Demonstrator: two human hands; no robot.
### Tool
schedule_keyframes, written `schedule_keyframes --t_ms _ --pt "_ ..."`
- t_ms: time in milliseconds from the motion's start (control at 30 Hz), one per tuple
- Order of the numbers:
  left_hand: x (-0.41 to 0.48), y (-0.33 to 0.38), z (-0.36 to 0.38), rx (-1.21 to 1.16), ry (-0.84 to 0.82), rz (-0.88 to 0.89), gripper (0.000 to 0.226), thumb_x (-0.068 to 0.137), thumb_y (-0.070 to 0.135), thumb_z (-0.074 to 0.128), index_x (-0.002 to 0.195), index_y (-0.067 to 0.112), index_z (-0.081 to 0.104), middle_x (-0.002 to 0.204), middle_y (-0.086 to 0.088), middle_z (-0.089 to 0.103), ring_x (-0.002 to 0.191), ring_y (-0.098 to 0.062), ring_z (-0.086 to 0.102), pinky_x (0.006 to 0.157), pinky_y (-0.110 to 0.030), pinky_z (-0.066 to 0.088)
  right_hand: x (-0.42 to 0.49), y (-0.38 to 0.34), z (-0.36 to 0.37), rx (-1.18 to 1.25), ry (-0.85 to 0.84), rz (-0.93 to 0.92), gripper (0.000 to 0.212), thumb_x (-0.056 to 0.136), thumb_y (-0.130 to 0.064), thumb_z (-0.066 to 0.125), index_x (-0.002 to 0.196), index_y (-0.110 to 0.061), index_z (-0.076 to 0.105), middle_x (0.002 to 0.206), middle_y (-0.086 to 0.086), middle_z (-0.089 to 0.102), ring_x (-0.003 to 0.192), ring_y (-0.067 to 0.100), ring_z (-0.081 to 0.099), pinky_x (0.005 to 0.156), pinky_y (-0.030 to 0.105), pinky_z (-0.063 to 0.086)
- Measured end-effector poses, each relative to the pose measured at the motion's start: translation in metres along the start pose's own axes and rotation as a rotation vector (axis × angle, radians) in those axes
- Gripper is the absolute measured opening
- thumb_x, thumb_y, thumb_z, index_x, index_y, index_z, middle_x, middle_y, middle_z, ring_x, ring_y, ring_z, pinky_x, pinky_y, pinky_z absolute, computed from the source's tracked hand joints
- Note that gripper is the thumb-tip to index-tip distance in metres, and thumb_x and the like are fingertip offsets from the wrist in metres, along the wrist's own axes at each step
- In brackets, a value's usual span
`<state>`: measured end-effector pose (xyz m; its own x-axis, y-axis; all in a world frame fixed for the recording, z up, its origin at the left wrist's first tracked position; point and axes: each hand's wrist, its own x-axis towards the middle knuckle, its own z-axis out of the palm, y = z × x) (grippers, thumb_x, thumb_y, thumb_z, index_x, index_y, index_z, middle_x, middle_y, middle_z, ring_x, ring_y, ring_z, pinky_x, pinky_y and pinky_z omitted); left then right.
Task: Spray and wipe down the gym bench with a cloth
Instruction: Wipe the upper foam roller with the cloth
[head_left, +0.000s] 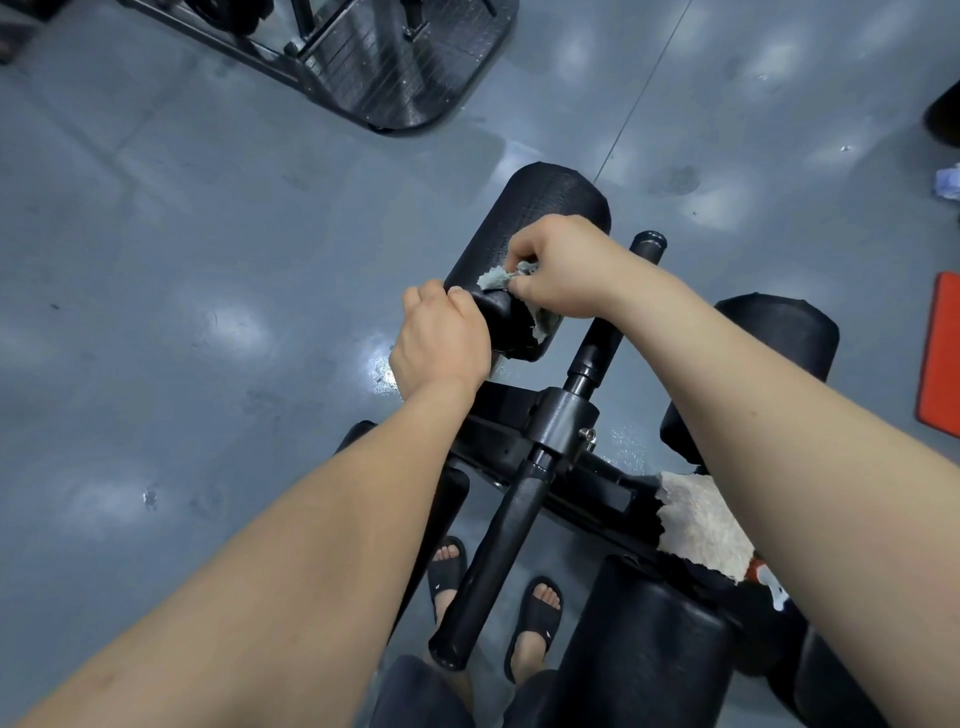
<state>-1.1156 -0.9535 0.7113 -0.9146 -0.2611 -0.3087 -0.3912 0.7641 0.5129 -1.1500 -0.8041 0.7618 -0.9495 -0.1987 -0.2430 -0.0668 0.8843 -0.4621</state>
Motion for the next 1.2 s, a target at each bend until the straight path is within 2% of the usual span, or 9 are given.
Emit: schedule_keyframes --t_ms 267,367,467,600,733,833,900,1000,1200 --pt "-0.002 -0.001 0.001 -0.021 0.005 -0.01 0.04 0.106 0.033 0.025 0.129 0.018 0.055 0.133 -0.003 0.05 0.088 -0.024 0.043 0.08 -0.036 0.03 -0.014 -0.001 -0.002 -0.038 -0.09 -0.066 0.008 0.087 -0.019 0.063 0.093 -0.019 0.068 0.083 -0.004 0.063 0.084 0.017 0.057 0.065 0.03 0.048" --pt "-0.002 0.0 0.0 -0.035 0.004 -0.007 0.038 0.106 0.033 0.027 0.127 0.017 0.055 0.132 -0.003 0.051 0.087 -0.024 0.043 0.08 -0.037 0.03 -0.002 0.003 -0.012 -0.041 0.033 -0.023 0.011 0.087 -0.019 0.06 0.096 -0.017 0.064 0.082 -0.006 0.058 0.088 0.02 0.054 0.064 0.03 0.037" --pt "-0.002 0.001 -0.001 -0.039 0.001 -0.01 0.037 0.106 0.033 0.027 0.125 0.016 0.055 0.131 -0.004 0.051 0.087 -0.024 0.042 0.079 -0.037 0.03 0.011 0.004 -0.01 0.017 0.141 0.057 0.019 0.091 -0.023 0.061 0.109 -0.017 0.061 0.095 0.001 0.054 0.091 0.021 0.048 0.071 0.029 0.033" --pt "0.0 0.0 -0.001 -0.037 -0.006 -0.013 0.037 0.106 0.033 0.027 0.125 0.016 0.054 0.13 -0.004 0.051 0.086 -0.024 0.042 0.08 -0.037 0.03 0.007 0.0 0.004 -0.013 0.056 0.061 0.027 0.09 -0.03 0.063 0.115 -0.021 0.057 0.104 0.004 0.046 0.092 0.022 0.052 0.073 0.03 0.036" --pt "-0.001 -0.001 -0.002 -0.039 -0.012 -0.005 0.037 0.106 0.033 0.028 0.126 0.016 0.054 0.131 -0.004 0.051 0.087 -0.024 0.043 0.081 -0.037 0.03 -0.006 -0.006 0.0 -0.075 -0.11 0.022 0.043 0.084 -0.025 0.067 0.123 -0.02 0.049 0.111 0.004 0.042 0.089 0.024 0.056 0.073 0.033 0.046" --pt "-0.001 -0.001 -0.002 -0.042 -0.003 -0.007 0.036 0.106 0.034 0.029 0.126 0.016 0.054 0.132 -0.005 0.051 0.087 -0.025 0.042 0.079 -0.037 0.03 -0.01 -0.007 0.003 -0.112 -0.145 -0.029 0.043 0.086 -0.021 0.068 0.123 -0.017 0.048 0.111 0.004 0.042 0.088 0.024 0.055 0.073 0.034 0.046" --pt "-0.001 0.0 -0.002 -0.038 0.0 -0.002 0.036 0.106 0.034 0.03 0.126 0.016 0.054 0.132 -0.005 0.051 0.086 -0.025 0.041 0.079 -0.037 0.03 -0.008 -0.004 0.004 -0.107 -0.098 -0.046 0.034 0.088 -0.02 0.07 0.117 -0.016 0.053 0.105 0.003 0.044 0.093 0.025 0.052 0.073 0.033 0.041" --pt "-0.002 0.0 -0.002 -0.032 0.002 0.004 0.036 0.106 0.034 0.03 0.125 0.015 0.054 0.131 -0.006 0.051 0.086 -0.024 0.041 0.079 -0.037 0.03 -0.005 0.002 0.005 -0.093 -0.032 -0.069 0.03 0.09 -0.029 0.074 0.111 -0.017 0.056 0.101 0.003 0.046 0.097 0.027 0.052 0.075 0.036 0.044" --pt "-0.002 0.001 -0.003 -0.032 0.0 0.003 0.036 0.106 0.035 0.03 0.125 0.016 0.054 0.132 -0.004 0.051 0.086 -0.025 0.043 0.079 -0.037 0.03 0.005 0.006 0.002 -0.155 0.101 -0.012 0.029 0.089 -0.039 0.074 0.106 -0.02 0.06 0.118 0.001 0.042 0.107 0.026 0.039 0.075 0.037 0.041"
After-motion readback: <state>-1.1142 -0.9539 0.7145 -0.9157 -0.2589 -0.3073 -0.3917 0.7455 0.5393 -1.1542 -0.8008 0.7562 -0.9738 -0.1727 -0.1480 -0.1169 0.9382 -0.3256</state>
